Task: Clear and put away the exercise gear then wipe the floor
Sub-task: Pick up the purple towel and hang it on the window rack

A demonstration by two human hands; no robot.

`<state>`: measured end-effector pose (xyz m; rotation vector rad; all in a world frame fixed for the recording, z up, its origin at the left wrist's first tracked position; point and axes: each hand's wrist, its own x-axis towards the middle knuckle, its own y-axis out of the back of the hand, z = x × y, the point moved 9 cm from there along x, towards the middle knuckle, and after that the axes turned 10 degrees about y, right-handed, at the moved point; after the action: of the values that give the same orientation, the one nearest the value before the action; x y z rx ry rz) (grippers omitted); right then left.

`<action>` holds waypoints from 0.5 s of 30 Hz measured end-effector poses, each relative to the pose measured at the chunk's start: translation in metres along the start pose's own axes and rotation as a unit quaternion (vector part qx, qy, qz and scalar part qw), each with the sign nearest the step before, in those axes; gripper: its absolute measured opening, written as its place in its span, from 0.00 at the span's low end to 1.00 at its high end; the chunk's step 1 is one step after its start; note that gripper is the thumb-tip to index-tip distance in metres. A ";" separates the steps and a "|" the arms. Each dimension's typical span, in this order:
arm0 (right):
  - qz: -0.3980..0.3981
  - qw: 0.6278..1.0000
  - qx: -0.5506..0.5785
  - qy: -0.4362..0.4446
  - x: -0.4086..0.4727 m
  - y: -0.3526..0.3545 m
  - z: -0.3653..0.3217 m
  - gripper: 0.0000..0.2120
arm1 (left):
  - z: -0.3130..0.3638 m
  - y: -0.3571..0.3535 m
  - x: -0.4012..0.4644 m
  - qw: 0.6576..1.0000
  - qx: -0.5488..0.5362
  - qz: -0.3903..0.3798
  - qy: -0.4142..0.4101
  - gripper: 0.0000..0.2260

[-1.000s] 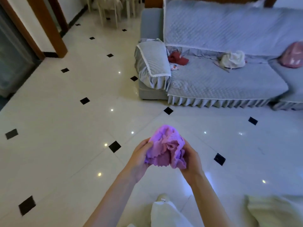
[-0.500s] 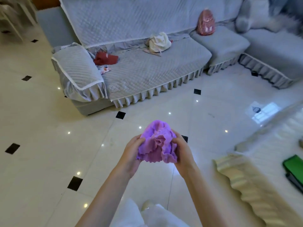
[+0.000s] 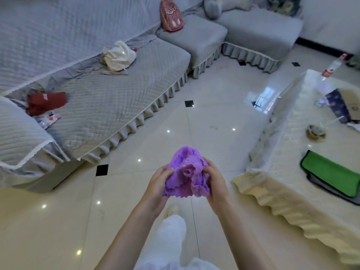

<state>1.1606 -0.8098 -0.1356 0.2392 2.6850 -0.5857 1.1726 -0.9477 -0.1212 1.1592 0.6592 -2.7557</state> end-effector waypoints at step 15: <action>0.128 0.986 0.058 0.094 0.181 0.022 -0.118 0.14 | 0.126 -0.144 0.166 0.990 0.080 -0.097 0.059 0.07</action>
<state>0.9621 -0.7243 -0.1164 0.6911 2.7375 -0.6671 0.9372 -0.8549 -0.1077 1.3688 0.6025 -2.9680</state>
